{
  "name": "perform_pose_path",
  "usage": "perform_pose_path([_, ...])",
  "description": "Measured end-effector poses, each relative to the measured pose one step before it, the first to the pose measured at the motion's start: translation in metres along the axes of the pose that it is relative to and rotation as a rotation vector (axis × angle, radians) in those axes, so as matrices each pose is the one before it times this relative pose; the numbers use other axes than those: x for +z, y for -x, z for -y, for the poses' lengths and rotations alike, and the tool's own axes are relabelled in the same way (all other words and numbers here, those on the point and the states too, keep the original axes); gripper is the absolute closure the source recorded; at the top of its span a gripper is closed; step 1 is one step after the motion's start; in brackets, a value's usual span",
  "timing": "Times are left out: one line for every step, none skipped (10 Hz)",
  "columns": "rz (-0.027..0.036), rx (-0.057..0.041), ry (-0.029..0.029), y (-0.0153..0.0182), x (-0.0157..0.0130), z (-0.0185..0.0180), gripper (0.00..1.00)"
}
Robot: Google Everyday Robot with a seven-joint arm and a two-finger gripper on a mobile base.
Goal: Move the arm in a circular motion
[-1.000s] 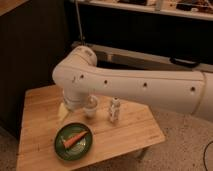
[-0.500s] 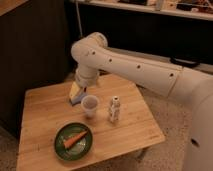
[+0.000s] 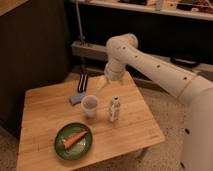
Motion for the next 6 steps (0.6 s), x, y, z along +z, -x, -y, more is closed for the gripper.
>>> perform_pose_path([-0.00914, 0.03972, 0.00072, -0.01395, 0.00104, 0.02119, 0.2])
perform_pose_path([-0.01107, 0.0479, 0.00267, -0.01639, 0.00206, 0.02198, 0.2])
perform_pose_path([-0.01359, 0.05519, 0.00366, -0.02019, 0.00247, 0.02412, 0.2])
perform_pose_path([-0.00868, 0.04208, 0.00253, -0.0156, 0.00173, 0.0182, 0.2])
perform_pose_path([-0.01176, 0.045, -0.00289, -0.0186, 0.00326, 0.02072, 0.2])
perform_pose_path([-0.00615, 0.03684, -0.00403, -0.01743, 0.00014, 0.01635, 0.2])
